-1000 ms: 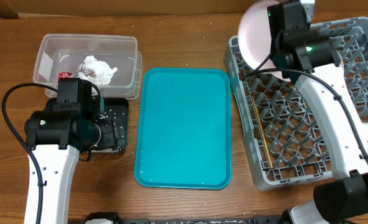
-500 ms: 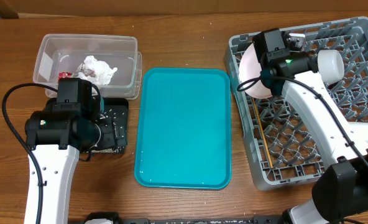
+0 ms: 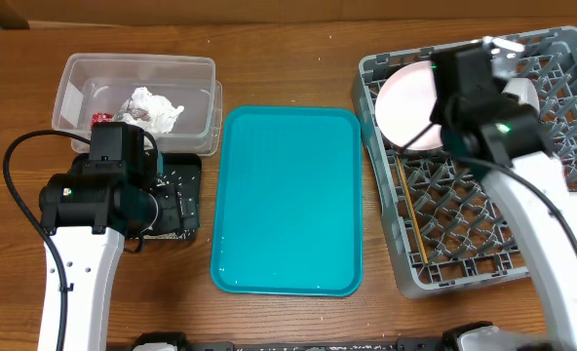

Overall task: Sort waste into correct bins and load items into the dishwasher
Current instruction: 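Carry the white plate into the rack's back corner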

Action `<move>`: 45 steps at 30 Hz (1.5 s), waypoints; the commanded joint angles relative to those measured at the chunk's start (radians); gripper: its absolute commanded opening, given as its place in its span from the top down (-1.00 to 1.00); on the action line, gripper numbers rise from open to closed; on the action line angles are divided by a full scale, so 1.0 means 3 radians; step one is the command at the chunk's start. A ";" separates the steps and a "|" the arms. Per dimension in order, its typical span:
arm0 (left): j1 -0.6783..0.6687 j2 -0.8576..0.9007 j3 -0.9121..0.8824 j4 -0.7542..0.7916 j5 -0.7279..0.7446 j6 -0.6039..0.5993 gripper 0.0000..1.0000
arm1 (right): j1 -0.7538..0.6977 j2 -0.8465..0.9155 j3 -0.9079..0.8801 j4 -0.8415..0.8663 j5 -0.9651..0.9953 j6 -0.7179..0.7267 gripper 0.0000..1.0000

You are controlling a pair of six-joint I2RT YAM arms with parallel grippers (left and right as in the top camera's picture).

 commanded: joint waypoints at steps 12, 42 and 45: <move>-0.0006 0.0005 0.0001 0.0009 -0.0009 -0.0023 -0.99 | -0.1134 0.0314 0.0088 0.0453 -0.1974 -0.0397 -0.08; -0.0006 0.0005 0.0001 0.0009 -0.0009 -0.0023 -1.00 | -0.1476 0.0813 0.0453 0.0197 -0.2591 -0.0678 0.92; -0.0006 0.0005 0.0001 0.0010 -0.0009 -0.0023 -1.00 | -0.1429 0.0638 0.0453 0.0181 -0.2272 -0.0830 0.92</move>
